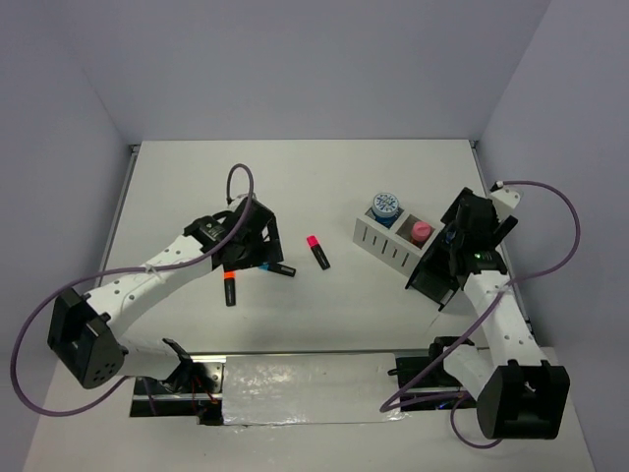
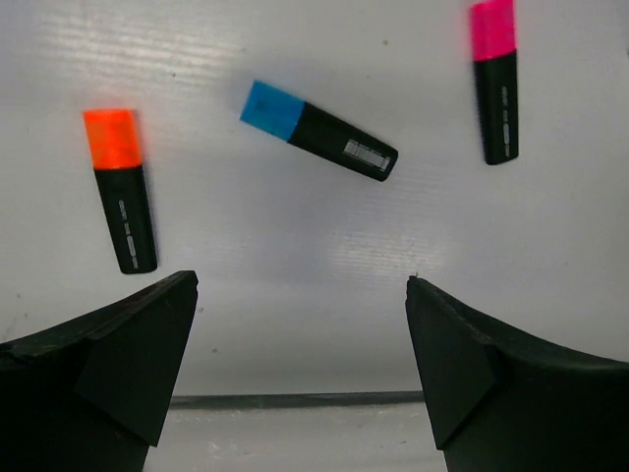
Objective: Sort the stationery into containers
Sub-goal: Place the stationery in the storage box, then pick up the pen from the center of the board.
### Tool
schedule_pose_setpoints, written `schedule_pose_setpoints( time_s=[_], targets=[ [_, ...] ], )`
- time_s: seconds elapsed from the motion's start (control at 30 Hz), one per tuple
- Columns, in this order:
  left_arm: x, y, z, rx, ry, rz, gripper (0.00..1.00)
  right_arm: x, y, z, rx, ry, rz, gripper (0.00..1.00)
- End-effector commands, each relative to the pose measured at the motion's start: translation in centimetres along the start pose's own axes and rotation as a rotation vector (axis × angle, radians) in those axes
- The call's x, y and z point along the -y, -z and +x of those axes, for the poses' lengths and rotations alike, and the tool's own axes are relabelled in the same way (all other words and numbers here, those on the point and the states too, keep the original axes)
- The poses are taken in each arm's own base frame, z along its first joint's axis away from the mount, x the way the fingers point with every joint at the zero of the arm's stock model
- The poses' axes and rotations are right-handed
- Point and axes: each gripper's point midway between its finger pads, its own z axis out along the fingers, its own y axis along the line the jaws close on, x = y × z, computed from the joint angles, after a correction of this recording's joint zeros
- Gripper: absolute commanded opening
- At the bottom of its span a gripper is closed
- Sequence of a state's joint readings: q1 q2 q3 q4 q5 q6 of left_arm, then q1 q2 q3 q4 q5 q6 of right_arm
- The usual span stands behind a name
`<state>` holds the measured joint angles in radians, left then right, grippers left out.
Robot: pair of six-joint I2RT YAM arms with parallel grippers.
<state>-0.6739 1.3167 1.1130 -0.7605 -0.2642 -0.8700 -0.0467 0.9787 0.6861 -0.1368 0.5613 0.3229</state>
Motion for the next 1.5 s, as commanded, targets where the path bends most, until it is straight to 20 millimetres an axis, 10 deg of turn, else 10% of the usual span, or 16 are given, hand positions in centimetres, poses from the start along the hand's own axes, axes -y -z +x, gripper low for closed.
schedule_pose_setpoints(
  time_s=[0.0, 0.4, 0.77, 1.07, 1.2, 1.37, 1.47],
  targets=[
    [-0.4, 0.3, -1.2, 0.035, 0.219, -0.106, 0.99, -0.9, 2.2, -3.6, 0.043, -0.097, -0.064, 0.92],
    [1.8, -7.0, 0.3, -0.104, 0.596, -0.428, 0.99, -9.7, 12.1, -2.3, -0.17, -0.012, -0.439, 1.0],
    [0.4, -11.9, 5.1, -0.177, 0.659, -0.59, 0.9, -11.0, 16.6, -3.6, -0.164, 0.032, -0.631, 1.0],
    [-0.1, -14.4, 8.0, -0.126, 0.638, -0.536, 0.47, -12.5, 18.4, -5.6, -0.128, 0.013, -0.75, 1.0],
    [-0.5, -15.0, 8.5, -0.103, 0.576, -0.448, 0.03, -13.4, 19.8, -6.6, -0.122, -0.016, -0.828, 1.0],
    [2.1, -12.6, 6.1, -0.031, 0.309, -0.212, 0.0, -15.6, 22.4, -6.9, -0.19, -0.077, -1.016, 1.0],
    [7.3, -9.4, 4.1, 0.081, 0.05, 0.132, 0.0, -17.2, 23.9, -7.0, -0.259, -0.114, -1.164, 1.0]
  ],
)
